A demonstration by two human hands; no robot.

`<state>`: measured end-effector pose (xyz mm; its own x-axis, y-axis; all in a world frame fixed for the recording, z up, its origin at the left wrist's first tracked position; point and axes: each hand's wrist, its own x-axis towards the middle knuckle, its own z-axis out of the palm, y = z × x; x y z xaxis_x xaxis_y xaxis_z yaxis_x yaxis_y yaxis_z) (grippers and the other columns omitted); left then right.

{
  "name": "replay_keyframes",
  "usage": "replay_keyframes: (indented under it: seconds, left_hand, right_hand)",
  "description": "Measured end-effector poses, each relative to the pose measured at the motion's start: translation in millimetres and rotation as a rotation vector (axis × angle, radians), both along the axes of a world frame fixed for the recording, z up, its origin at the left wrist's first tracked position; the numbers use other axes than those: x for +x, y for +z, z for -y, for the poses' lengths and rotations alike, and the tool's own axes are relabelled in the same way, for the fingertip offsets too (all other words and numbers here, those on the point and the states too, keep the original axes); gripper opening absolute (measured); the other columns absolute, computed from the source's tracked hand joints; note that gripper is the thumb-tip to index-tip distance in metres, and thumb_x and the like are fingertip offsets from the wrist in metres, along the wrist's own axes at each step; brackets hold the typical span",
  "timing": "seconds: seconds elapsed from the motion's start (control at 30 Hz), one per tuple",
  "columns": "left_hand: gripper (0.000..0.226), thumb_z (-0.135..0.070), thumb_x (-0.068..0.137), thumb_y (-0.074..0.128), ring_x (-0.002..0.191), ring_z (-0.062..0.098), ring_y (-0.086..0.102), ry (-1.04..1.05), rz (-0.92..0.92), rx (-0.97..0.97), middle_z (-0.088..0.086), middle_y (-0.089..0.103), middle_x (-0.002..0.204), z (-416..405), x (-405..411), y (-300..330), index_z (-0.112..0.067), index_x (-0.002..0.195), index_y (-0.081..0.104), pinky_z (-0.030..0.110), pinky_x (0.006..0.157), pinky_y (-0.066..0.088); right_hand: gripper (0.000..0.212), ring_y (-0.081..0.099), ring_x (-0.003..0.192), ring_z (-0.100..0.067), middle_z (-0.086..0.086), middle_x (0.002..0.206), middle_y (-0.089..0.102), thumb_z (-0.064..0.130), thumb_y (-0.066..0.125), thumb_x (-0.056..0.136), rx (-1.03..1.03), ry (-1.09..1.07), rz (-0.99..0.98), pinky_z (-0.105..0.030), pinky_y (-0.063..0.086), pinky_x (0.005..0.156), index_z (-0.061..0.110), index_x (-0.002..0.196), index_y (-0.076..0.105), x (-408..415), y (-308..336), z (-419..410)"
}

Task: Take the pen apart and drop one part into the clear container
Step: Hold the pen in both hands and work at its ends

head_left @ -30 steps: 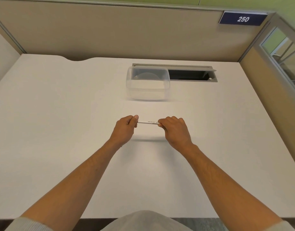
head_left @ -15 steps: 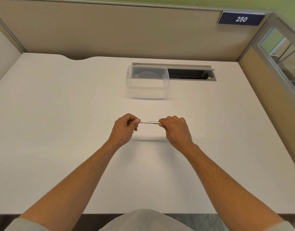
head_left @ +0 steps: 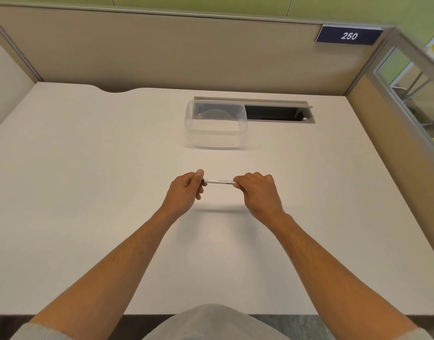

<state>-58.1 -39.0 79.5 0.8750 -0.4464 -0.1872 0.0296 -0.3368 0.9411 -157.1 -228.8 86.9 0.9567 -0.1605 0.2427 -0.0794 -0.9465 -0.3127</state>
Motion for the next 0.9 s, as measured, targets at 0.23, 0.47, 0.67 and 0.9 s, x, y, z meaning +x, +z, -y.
replay_keyframes:
  seconds: [0.23, 0.47, 0.67, 0.9]
  left_hand:
    - [0.014, -0.027, 0.093, 0.06, 0.061, 0.007, 0.063, 0.014, 0.12, -0.005, -0.005, 0.063, 0.074, -2.8, -2.7, -0.9, -0.016, 0.084, 0.061, 0.022, 0.063, 0.046]
    - [0.044, -0.043, 0.096, 0.05, 0.052, 0.013, 0.053, 0.028, 0.076, 0.034, -0.003, 0.055, 0.058, -4.4, -5.2, -0.9, -0.013, 0.064, 0.054, 0.035, 0.065, 0.048]
    - [0.045, -0.044, 0.097, 0.05, 0.052, 0.011, 0.052, 0.008, 0.032, 0.003, -0.007, 0.056, 0.058, -4.9, -5.0, 1.2, -0.014, 0.064, 0.057, 0.027, 0.06, 0.044]
    - [0.011, -0.019, 0.095, 0.057, 0.063, 0.009, 0.063, -0.041, 0.085, -0.039, 0.0, 0.061, 0.078, -7.7, -2.5, 1.0, -0.015, 0.085, 0.061, 0.025, 0.061, 0.05]
  right_hand:
    - [0.015, 0.049, 0.07, -0.025, 0.0, 0.077, 0.062, 0.02, 0.049, 0.097, -0.003, -0.009, -0.009, -0.037, 0.029, 0.066, 0.019, 0.096, 0.064, 0.6, 1.8, -1.6]
    - [0.012, 0.048, 0.067, -0.025, 0.0, 0.075, 0.062, 0.018, 0.052, 0.095, -0.011, -0.011, 0.013, -0.033, 0.024, 0.064, 0.019, 0.093, 0.064, -0.8, 0.5, -6.0]
    - [0.011, 0.049, 0.067, -0.025, 0.001, 0.074, 0.062, 0.018, 0.054, 0.095, -0.004, -0.023, 0.016, -0.034, 0.026, 0.064, 0.02, 0.093, 0.064, -1.7, 0.3, -5.7]
    - [0.012, 0.048, 0.068, -0.025, 0.0, 0.074, 0.061, 0.019, 0.052, 0.095, 0.014, -0.025, 0.006, -0.035, 0.028, 0.064, 0.02, 0.095, 0.064, -0.9, 1.5, -5.4]
